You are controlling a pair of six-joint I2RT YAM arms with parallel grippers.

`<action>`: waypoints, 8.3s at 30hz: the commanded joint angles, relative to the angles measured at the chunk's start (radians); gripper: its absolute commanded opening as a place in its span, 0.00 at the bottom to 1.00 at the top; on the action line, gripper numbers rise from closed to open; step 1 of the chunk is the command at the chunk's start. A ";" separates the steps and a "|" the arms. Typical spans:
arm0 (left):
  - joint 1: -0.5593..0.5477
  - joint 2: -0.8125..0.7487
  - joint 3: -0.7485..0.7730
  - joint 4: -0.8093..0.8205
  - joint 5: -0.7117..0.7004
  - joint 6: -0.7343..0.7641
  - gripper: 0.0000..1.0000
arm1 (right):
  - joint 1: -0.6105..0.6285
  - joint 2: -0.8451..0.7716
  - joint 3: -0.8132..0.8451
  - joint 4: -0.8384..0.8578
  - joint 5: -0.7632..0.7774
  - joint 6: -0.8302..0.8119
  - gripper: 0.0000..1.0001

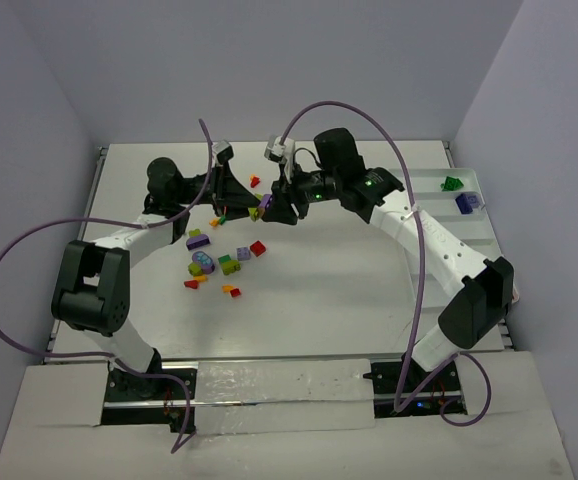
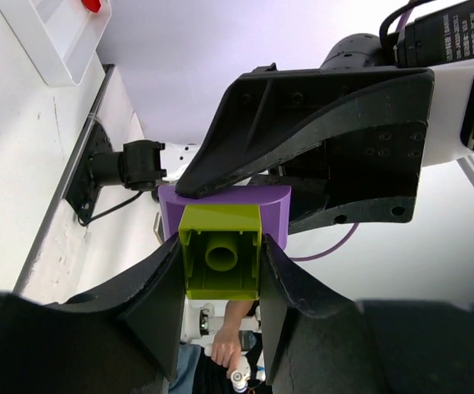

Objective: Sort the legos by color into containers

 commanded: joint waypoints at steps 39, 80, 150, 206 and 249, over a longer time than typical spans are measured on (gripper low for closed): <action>-0.063 0.005 0.542 -1.445 -0.937 1.547 0.00 | -0.843 0.391 0.232 -0.456 0.777 -0.199 0.00; -0.068 0.038 0.564 -1.522 -0.973 1.607 0.00 | -0.947 0.752 0.508 -0.331 0.927 -0.185 0.26; -0.031 -0.122 0.062 -0.385 -0.220 0.325 0.00 | -0.018 0.115 0.222 -0.040 -0.052 0.016 0.93; 0.001 -0.183 0.476 -1.459 -1.005 1.521 0.99 | -0.821 0.062 -0.260 -0.350 0.798 -0.474 0.24; -0.006 -0.140 0.492 -1.477 -1.028 1.528 0.99 | -1.014 0.282 -0.285 -0.191 0.958 -0.620 0.48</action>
